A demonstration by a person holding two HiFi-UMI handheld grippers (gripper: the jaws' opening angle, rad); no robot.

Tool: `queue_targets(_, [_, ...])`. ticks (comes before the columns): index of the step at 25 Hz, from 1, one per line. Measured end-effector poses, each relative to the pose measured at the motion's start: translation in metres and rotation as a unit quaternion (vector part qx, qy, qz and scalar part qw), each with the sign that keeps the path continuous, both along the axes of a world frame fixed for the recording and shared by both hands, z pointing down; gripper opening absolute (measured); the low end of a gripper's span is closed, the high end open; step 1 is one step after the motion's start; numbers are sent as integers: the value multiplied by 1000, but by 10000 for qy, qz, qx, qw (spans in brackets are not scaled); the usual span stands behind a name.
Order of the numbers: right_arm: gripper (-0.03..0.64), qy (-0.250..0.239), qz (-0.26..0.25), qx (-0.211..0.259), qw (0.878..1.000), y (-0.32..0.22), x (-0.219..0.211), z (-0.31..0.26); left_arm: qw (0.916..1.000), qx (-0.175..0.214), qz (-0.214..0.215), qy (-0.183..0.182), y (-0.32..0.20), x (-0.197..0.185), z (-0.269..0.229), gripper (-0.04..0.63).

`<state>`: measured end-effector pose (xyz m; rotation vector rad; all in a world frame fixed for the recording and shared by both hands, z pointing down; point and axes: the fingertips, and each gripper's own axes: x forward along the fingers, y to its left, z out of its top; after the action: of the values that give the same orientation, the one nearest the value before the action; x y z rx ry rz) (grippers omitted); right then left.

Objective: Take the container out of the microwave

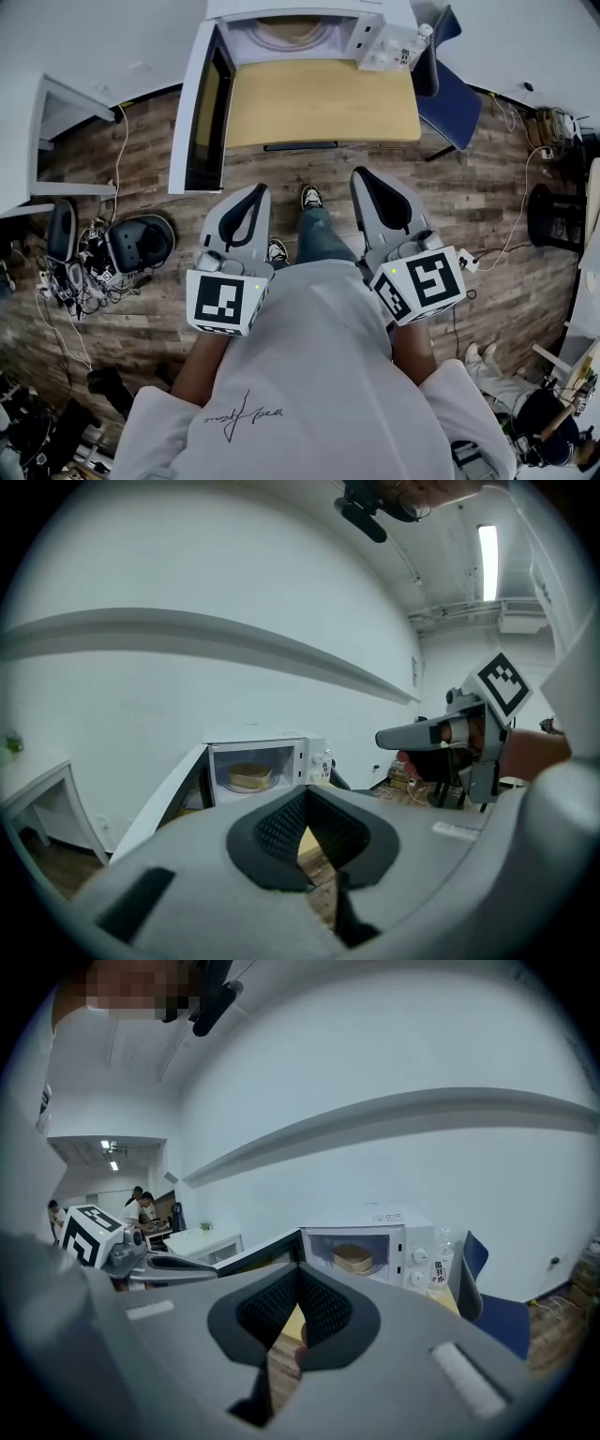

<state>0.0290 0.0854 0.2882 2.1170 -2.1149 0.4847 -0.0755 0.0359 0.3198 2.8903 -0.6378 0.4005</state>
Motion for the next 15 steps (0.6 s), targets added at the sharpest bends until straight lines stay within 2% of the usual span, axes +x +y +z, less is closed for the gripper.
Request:
queue_targets(3, [12, -28, -185, 8, 9998, -23, 18, -1, 9997, 103, -229, 14, -21, 21, -6, -8])
queue_targets(12, [12, 9, -694, 17, 9976, -83, 67, 1, 9982, 90, -593, 27, -69, 72, -11, -8])
queue_targets(15, [12, 11, -885, 57, 9961, -98, 80, 1, 9966, 231, -792, -10, -83, 83, -14, -8])
